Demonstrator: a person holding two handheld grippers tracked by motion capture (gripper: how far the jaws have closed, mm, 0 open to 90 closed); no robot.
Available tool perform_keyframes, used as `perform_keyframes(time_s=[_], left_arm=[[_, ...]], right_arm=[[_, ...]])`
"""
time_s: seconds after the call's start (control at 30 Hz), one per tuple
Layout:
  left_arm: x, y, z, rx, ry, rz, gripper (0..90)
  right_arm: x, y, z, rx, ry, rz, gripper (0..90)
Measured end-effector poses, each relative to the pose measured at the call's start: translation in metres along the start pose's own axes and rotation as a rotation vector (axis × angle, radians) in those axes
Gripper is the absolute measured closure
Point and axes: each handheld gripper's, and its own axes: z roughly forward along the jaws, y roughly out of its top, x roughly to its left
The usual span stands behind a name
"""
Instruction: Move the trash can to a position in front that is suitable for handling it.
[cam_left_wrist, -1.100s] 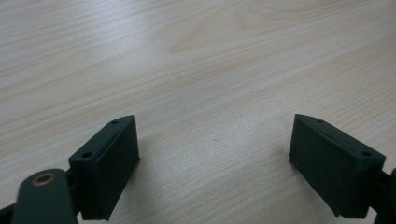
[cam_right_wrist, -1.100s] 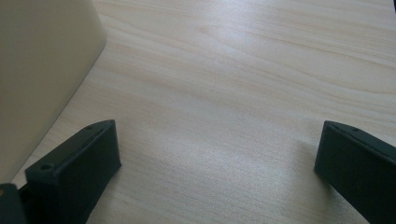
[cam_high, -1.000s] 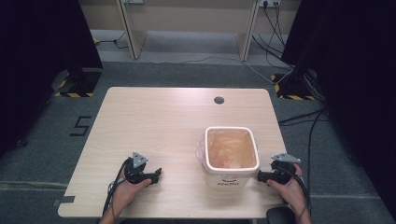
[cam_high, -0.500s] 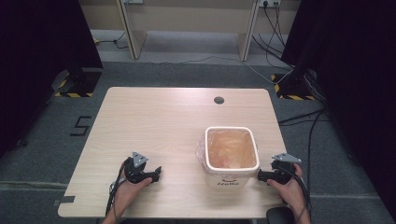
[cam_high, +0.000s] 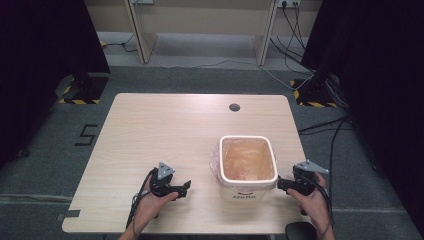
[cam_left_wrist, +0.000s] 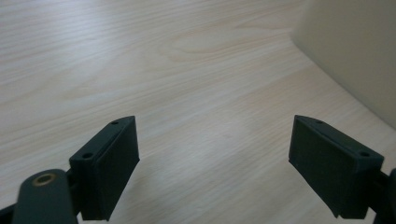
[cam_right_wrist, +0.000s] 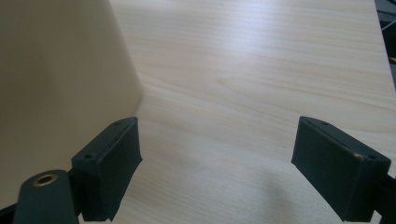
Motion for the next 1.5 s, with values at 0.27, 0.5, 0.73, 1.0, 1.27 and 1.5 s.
perform_keyframes(time_s=[0.27,0.5,0.73,1.0,1.27,1.5], left_arm=[[-0.021,0.018,0.009,-0.027,-0.081,-0.025,15.4],[-0.034,0.029,0.019,-0.048,-0.091,-0.016,15.4],[-0.041,0.034,0.031,-0.057,-0.122,-0.028,15.6],[-0.040,0.029,0.033,-0.041,-0.122,-0.012,16.2],[-0.028,0.024,0.026,-0.032,-0.103,-0.016,16.2],[-0.019,0.020,0.019,-0.032,-0.082,-0.020,16.5]], right_arm=[[0.008,0.007,-0.006,-0.018,0.031,-0.007,15.6],[0.010,0.008,-0.007,-0.024,0.044,0.009,15.6],[0.020,0.008,-0.002,-0.021,0.070,-0.005,17.8],[0.029,0.009,0.002,-0.021,0.087,-0.011,17.9],[0.045,0.015,0.011,-0.013,0.101,-0.048,18.1],[0.058,0.022,0.018,0.002,0.103,-0.080,21.7]])
